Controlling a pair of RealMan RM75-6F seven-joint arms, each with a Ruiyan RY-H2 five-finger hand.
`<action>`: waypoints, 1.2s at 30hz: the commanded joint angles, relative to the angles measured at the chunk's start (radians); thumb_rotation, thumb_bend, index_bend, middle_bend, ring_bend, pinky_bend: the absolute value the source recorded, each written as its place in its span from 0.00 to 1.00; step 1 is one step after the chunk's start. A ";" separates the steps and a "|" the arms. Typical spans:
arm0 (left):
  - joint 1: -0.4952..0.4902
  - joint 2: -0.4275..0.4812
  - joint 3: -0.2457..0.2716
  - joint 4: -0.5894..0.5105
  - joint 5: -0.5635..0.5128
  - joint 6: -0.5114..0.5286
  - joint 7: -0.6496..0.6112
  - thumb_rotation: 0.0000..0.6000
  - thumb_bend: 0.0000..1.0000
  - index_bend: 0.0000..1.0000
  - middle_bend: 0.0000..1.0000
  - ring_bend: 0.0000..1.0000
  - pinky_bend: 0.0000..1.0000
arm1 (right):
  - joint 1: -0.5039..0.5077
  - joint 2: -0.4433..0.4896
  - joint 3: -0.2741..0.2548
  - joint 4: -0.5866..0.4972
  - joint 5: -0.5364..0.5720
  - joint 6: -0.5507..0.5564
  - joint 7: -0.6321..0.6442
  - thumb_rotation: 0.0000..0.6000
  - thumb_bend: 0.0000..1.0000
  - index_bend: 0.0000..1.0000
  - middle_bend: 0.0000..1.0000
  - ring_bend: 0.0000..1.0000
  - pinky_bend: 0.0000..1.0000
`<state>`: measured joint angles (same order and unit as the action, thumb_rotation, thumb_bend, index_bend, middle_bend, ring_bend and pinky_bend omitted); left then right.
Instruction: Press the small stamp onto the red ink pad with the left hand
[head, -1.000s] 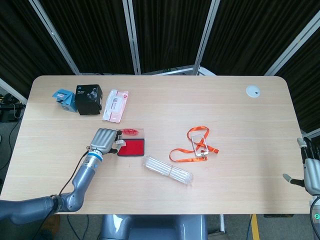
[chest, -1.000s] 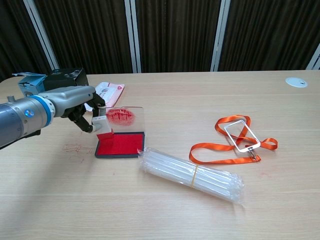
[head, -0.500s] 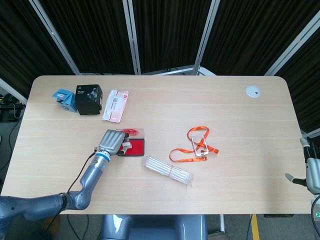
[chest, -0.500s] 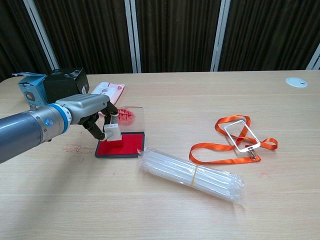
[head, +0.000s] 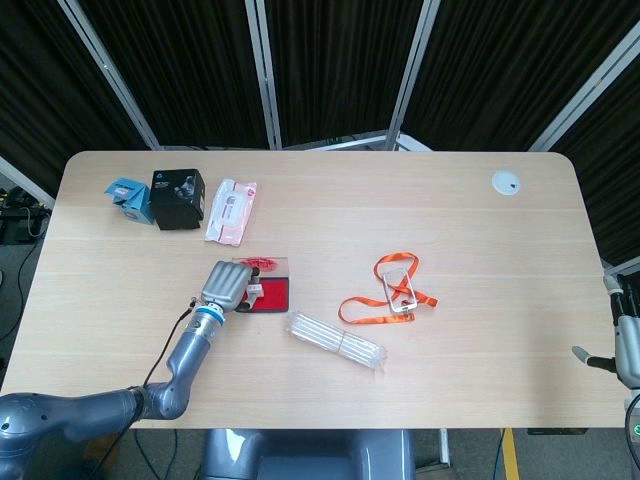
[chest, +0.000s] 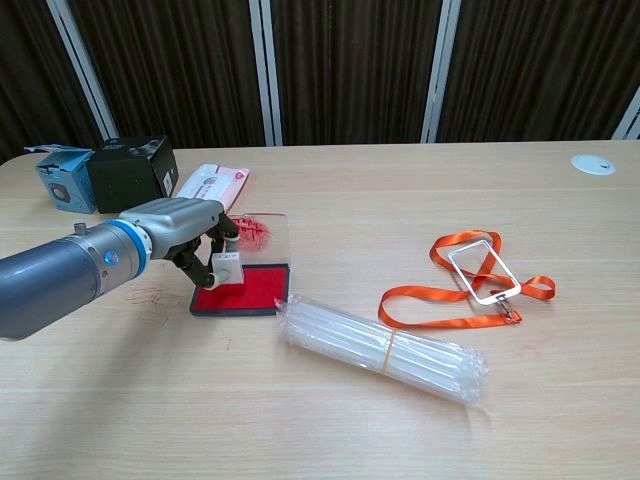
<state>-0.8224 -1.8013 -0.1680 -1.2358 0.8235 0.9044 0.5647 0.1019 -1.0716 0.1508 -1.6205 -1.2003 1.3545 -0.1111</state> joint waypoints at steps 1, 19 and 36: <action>0.000 -0.001 0.000 -0.002 0.001 0.004 0.001 1.00 0.39 0.57 0.54 0.81 0.86 | 0.000 0.001 0.000 0.000 0.000 0.001 0.001 1.00 0.00 0.00 0.00 0.00 0.00; 0.057 0.175 -0.029 -0.174 0.038 0.081 -0.055 1.00 0.38 0.58 0.54 0.81 0.86 | -0.007 0.009 -0.007 -0.021 -0.023 0.018 0.002 1.00 0.00 0.00 0.00 0.00 0.00; 0.122 0.219 0.034 -0.080 0.074 0.025 -0.164 1.00 0.38 0.57 0.53 0.81 0.86 | -0.005 0.007 -0.012 -0.038 -0.034 0.024 -0.018 1.00 0.00 0.00 0.00 0.00 0.00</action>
<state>-0.7016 -1.5790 -0.1363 -1.3206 0.8966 0.9324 0.4017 0.0974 -1.0650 0.1388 -1.6582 -1.2342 1.3781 -0.1296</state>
